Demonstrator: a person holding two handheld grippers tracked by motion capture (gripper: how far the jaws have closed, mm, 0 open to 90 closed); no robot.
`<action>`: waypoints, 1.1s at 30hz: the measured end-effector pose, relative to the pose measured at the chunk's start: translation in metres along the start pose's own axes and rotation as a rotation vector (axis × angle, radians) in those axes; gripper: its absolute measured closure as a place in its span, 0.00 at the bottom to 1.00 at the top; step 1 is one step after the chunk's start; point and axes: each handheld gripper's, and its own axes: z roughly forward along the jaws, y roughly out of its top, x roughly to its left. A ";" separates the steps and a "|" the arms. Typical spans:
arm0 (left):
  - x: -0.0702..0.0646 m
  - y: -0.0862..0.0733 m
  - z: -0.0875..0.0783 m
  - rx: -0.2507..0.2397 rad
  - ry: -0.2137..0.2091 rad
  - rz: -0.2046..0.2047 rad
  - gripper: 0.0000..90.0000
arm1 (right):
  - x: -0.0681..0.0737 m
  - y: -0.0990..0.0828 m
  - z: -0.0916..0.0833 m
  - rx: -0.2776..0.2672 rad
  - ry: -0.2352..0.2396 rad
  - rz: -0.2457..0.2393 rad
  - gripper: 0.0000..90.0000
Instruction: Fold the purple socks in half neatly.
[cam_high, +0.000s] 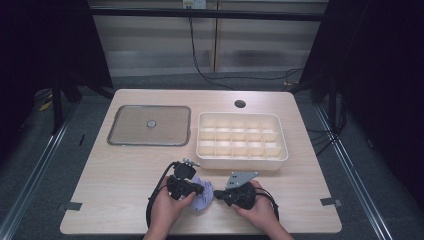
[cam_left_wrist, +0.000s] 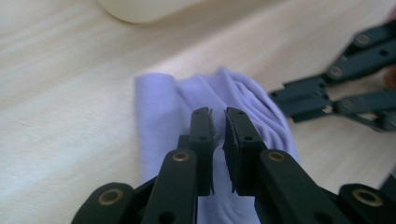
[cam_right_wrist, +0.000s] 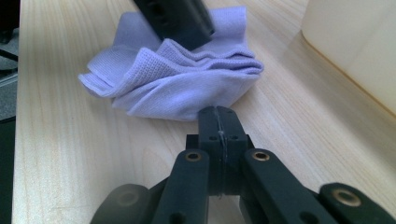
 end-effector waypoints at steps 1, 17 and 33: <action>0.002 0.001 0.001 -0.001 0.002 -0.003 0.91 | 0.000 0.000 0.000 0.001 0.001 -0.003 1.00; 0.000 -0.004 -0.002 0.011 -0.006 -0.013 0.95 | 0.000 0.000 0.000 0.000 0.001 0.000 1.00; -0.007 -0.012 0.001 0.061 0.004 0.005 0.97 | 0.000 0.000 0.000 0.000 0.000 0.000 1.00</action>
